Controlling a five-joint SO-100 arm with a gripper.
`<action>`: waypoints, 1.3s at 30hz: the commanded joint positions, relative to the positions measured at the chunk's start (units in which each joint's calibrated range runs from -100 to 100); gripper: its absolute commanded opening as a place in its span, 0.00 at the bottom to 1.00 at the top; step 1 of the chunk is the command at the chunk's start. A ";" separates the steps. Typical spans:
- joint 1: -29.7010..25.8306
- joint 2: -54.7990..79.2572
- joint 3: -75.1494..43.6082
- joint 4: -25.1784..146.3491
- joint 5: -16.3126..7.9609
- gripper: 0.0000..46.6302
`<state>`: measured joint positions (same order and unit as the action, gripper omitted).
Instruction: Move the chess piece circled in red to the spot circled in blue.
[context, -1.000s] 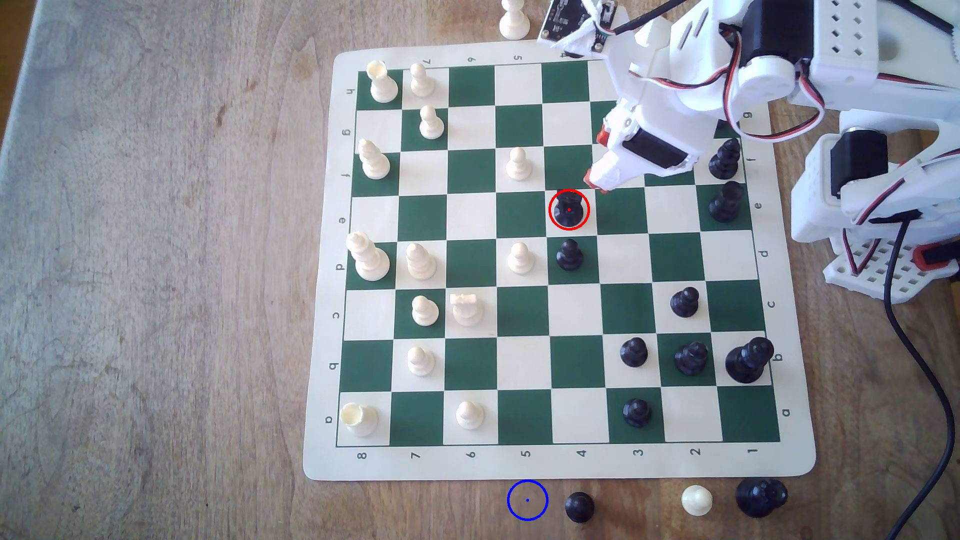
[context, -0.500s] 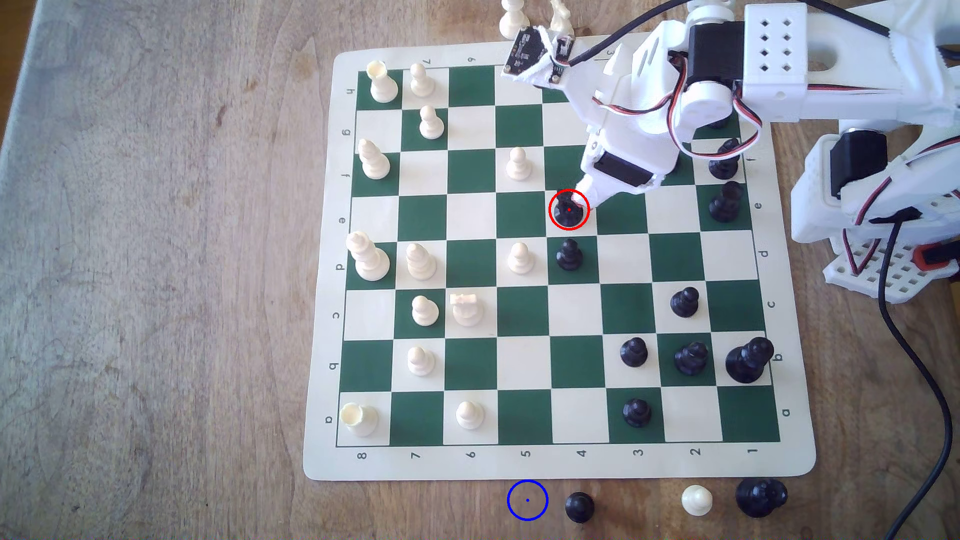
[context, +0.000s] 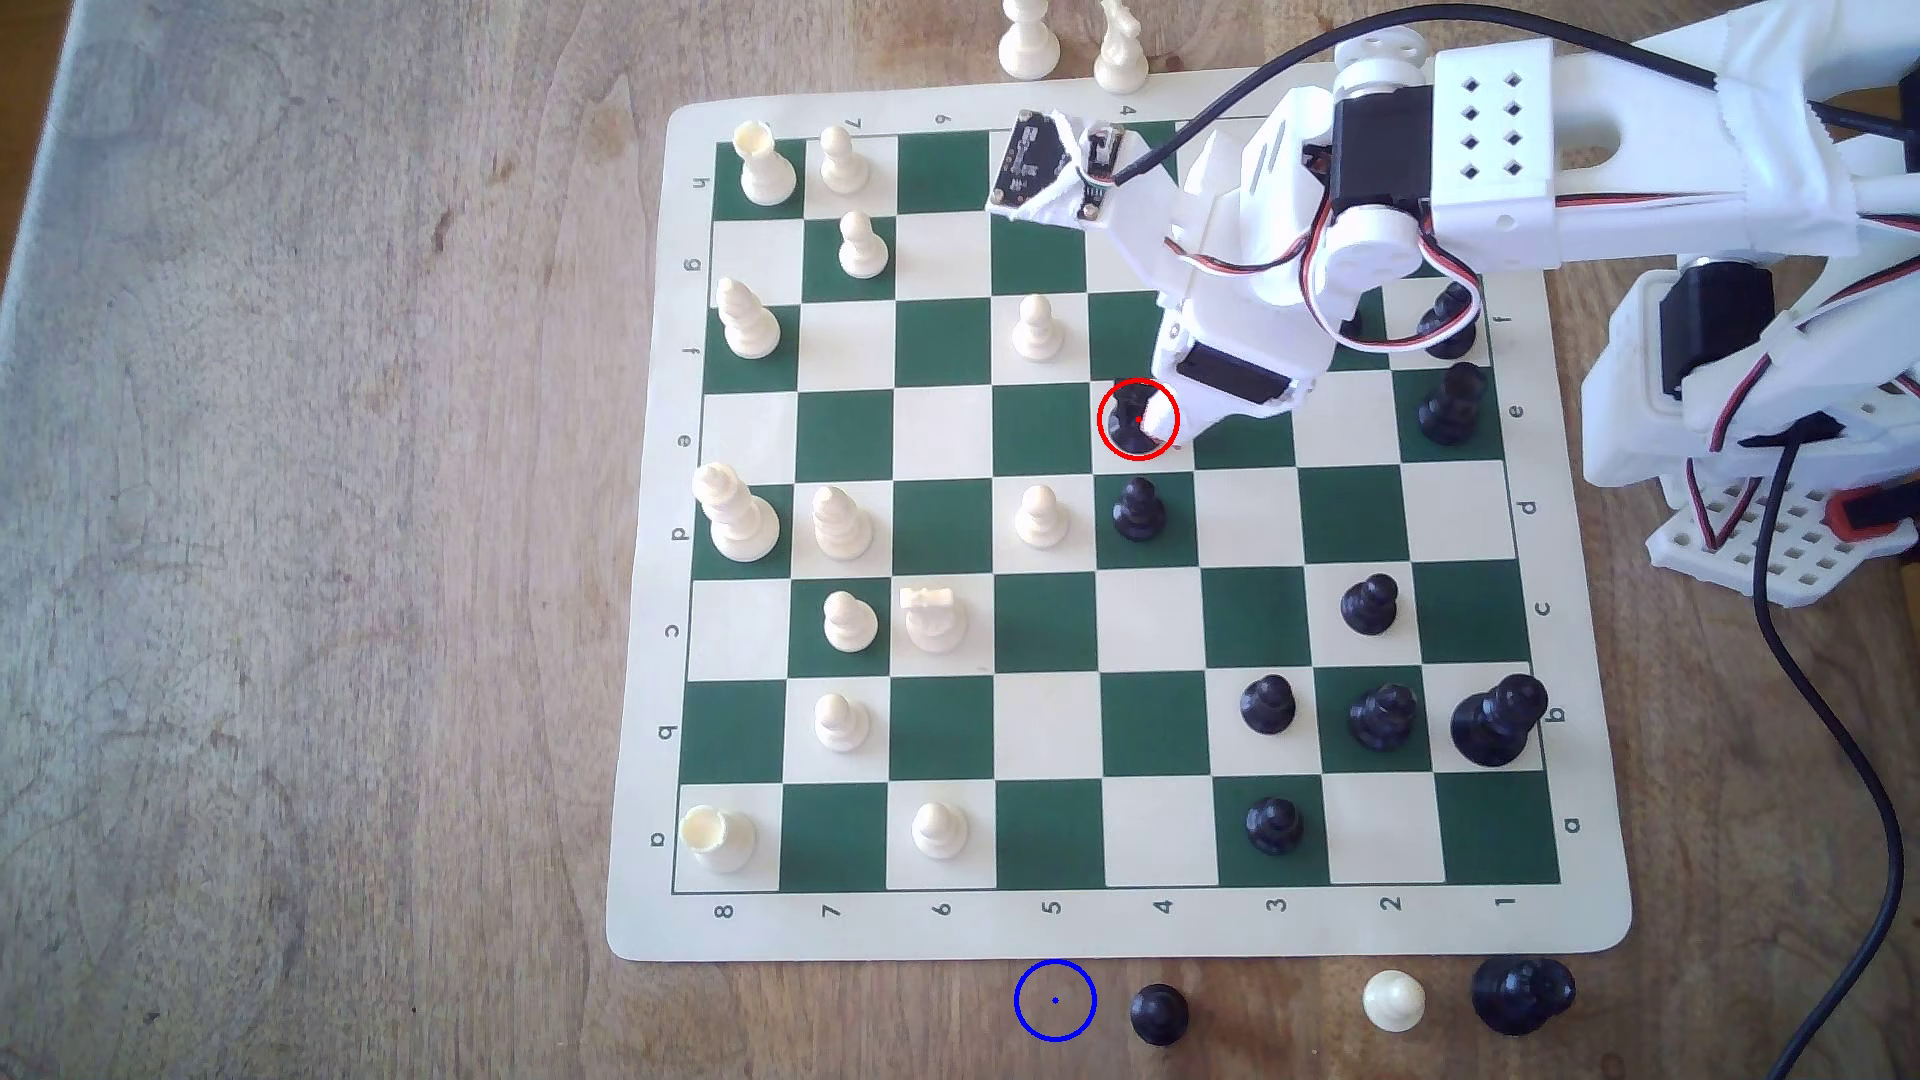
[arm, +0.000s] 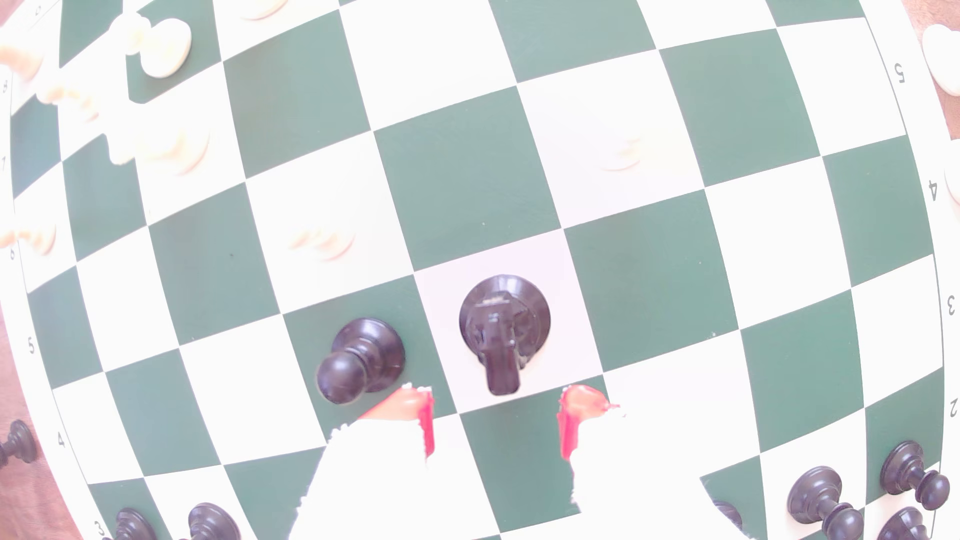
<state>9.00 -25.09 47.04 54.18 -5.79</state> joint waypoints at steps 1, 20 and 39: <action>0.35 -0.29 -0.62 -1.85 0.93 0.30; -0.20 4.89 -0.35 -8.48 1.37 0.28; -1.37 5.91 0.83 -12.09 0.63 0.20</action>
<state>7.89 -18.56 49.03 42.87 -5.05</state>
